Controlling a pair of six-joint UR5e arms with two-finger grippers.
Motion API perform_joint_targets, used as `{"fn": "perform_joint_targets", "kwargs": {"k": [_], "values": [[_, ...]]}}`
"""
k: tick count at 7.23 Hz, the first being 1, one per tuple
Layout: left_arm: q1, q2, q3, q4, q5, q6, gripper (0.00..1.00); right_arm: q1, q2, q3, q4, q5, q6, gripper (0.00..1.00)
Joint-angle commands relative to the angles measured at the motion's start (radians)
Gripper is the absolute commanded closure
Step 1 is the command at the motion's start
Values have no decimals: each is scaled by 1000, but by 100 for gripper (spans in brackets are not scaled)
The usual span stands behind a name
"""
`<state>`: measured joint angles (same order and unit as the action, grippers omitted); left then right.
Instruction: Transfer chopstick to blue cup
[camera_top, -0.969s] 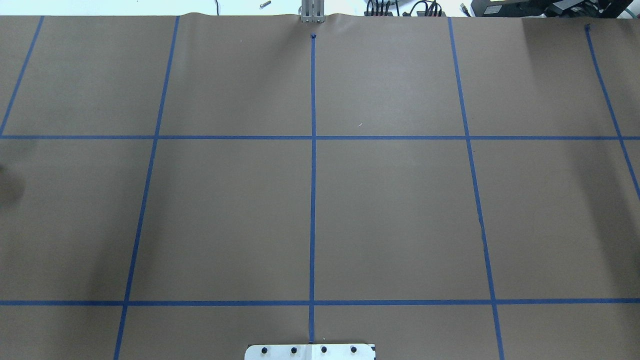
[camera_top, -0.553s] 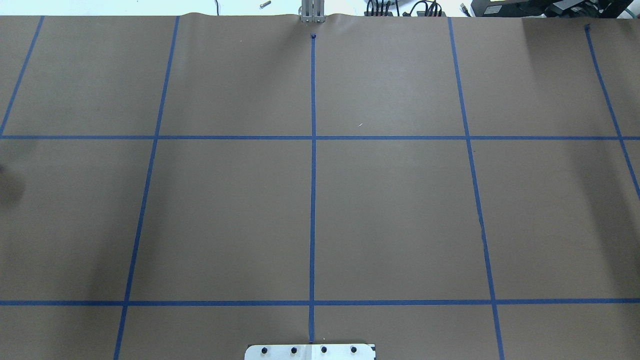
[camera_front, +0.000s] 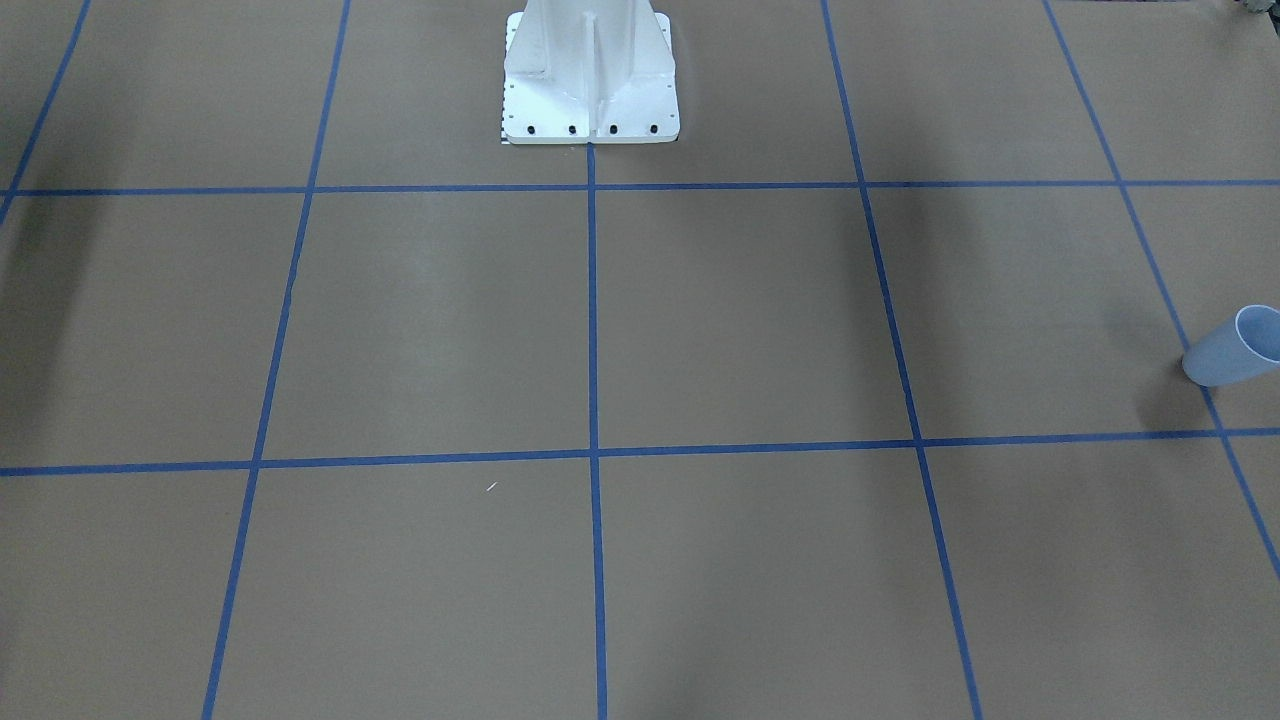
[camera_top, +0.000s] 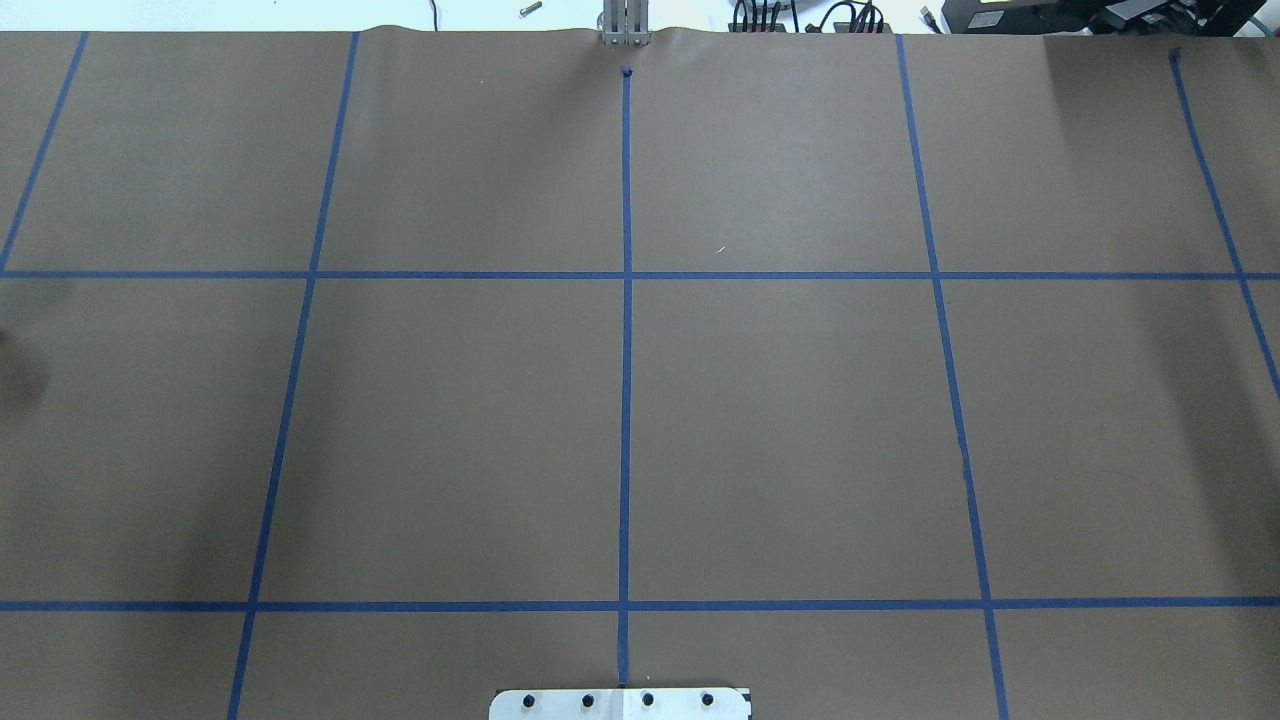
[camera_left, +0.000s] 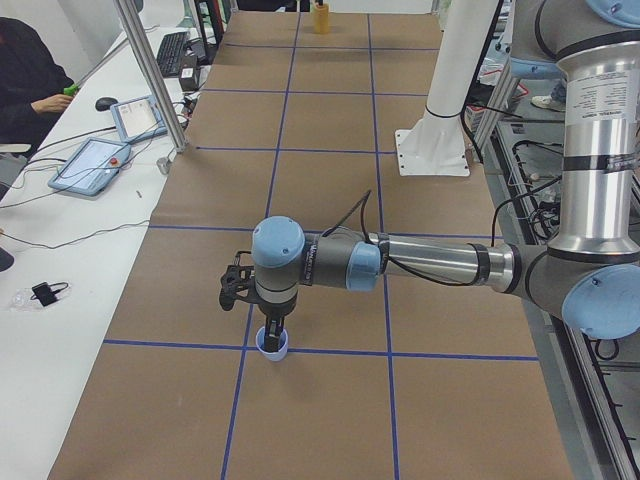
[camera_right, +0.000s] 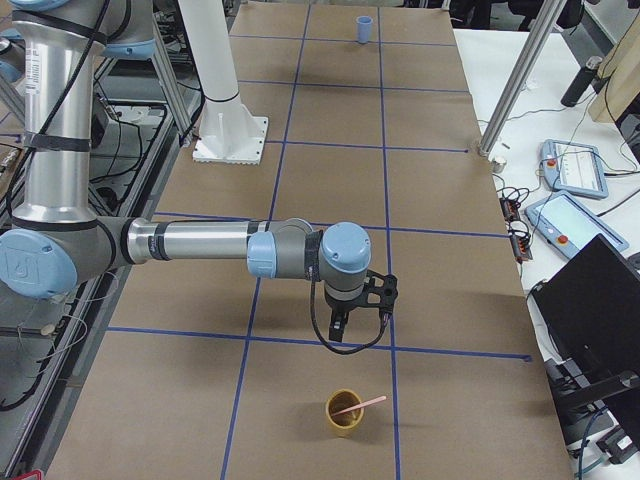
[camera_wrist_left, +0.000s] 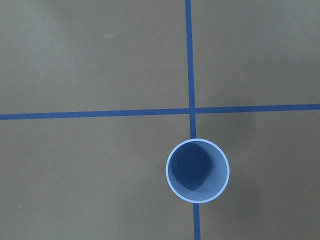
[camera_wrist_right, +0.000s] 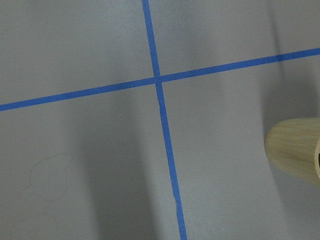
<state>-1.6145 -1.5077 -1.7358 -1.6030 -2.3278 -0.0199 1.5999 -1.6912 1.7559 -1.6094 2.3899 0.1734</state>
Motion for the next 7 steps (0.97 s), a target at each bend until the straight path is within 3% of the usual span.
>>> {"fn": "perform_joint_targets", "kwargs": {"k": [1, 5, 7], "values": [[4, -3, 4, -11, -1, -9, 2, -2, 5, 7, 3, 0, 9, 0], [8, -16, 36, -15, -2, -6, 2, -15, 28, 2, 2, -1, -3, 0], [13, -81, 182, -55, -10, -8, 2, -26, 34, -30, 11, -35, 15, 0]]}}
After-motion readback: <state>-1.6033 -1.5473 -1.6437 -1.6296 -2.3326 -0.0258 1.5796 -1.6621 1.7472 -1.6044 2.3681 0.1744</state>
